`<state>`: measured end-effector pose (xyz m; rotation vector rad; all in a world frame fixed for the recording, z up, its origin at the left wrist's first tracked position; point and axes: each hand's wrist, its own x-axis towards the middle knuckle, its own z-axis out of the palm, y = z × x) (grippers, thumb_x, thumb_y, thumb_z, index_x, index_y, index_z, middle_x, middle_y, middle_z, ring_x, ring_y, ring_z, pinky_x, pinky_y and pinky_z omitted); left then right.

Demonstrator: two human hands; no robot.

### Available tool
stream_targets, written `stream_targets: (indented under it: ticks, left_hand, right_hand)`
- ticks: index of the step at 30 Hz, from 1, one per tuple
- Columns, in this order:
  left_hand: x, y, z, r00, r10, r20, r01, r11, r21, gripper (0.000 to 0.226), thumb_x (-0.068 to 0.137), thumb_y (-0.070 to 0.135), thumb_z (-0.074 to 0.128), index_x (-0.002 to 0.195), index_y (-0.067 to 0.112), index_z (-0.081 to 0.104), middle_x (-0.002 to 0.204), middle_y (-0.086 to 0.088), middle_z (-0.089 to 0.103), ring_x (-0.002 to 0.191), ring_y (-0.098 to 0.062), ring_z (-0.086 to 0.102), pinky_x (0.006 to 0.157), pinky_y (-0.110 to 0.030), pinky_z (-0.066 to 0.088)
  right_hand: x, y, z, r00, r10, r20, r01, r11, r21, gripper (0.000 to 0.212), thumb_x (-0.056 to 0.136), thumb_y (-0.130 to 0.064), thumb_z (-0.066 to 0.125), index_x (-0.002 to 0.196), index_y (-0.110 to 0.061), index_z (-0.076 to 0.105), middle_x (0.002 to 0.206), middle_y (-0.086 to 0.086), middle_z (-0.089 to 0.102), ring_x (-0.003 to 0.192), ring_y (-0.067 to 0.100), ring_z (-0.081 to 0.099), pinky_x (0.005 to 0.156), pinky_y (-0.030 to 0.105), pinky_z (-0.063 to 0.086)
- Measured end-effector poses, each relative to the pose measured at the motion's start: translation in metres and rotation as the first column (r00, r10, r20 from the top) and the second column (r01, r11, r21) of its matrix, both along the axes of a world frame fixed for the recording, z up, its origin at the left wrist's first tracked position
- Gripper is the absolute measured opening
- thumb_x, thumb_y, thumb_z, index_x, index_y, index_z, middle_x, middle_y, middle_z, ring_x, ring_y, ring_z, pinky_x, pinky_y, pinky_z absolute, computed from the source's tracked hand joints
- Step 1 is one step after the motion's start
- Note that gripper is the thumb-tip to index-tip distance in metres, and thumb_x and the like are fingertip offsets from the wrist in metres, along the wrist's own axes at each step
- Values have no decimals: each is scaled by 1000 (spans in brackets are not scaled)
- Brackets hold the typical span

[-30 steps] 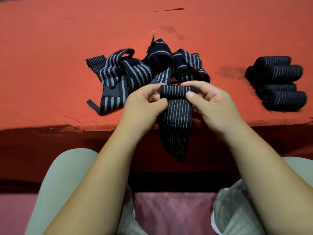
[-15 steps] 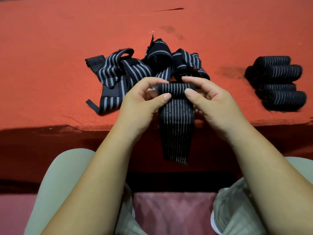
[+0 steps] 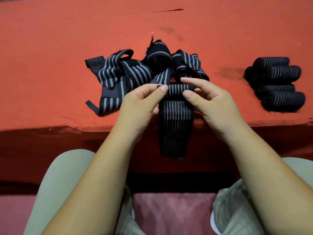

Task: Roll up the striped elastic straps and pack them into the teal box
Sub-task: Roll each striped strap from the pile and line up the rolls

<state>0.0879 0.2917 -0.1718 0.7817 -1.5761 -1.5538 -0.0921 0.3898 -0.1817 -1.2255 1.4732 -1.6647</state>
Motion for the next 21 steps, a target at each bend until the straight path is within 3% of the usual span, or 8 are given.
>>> stream_targets:
  ticks: [2, 4, 7, 10, 15, 21]
  left_hand:
    - [1, -2, -1, 1000, -1, -14, 1, 1000, 4, 17, 101, 26, 75, 113, 16, 82, 115, -18, 79, 111, -40, 75, 107, -68, 54]
    - [1, -4, -2, 999, -10, -33, 10, 1000, 10, 18, 98, 21, 77, 115, 15, 82, 119, -18, 79, 120, -42, 72, 110, -68, 52]
    - [1, -2, -2, 999, -5, -45, 7, 999, 34, 19, 99, 12, 77, 117, 11, 81, 119, -15, 80, 120, -35, 74, 111, -61, 54]
    - [2, 0, 0, 999, -44, -22, 44, 999, 26, 20, 102, 18, 74, 117, 6, 80, 116, -14, 81, 115, -32, 77, 110, -56, 57]
    - [4, -1, 0, 999, -52, -17, 52, 998, 44, 22, 103, 19, 74, 119, 5, 79, 116, -16, 81, 114, -33, 77, 109, -55, 57]
    - [5, -3, -2, 997, -67, -25, 67, 998, 19, 25, 101, 9, 73, 125, 4, 76, 123, -17, 79, 121, -35, 74, 112, -58, 55]
  right_hand:
    - [-1, -1, 0, 999, -42, -33, 42, 999, 13, 25, 105, -28, 69, 129, -31, 76, 112, -3, 80, 90, 11, 72, 81, 35, 61]
    - [-3, -3, -2, 995, -75, -60, 76, 997, 18, 22, 106, -32, 68, 126, -30, 78, 114, -2, 81, 90, 15, 71, 85, 39, 61]
    - [-5, -5, -5, 996, -83, -18, 84, 996, 28, 20, 106, -28, 69, 122, -24, 79, 111, 0, 82, 93, 17, 74, 88, 38, 61]
    - [-4, -6, -5, 997, -78, -10, 79, 997, 10, 18, 106, -22, 68, 122, -21, 78, 112, 1, 82, 99, 18, 77, 91, 38, 61]
    - [-7, -6, -8, 998, -59, -39, 58, 998, -22, 22, 105, -17, 70, 125, -22, 77, 116, 3, 80, 108, 23, 76, 101, 48, 61]
    - [-9, -5, -8, 1000, -31, 5, 31, 1000, -3, 32, 103, -14, 72, 135, -17, 72, 102, -7, 78, 101, 12, 72, 96, 38, 59]
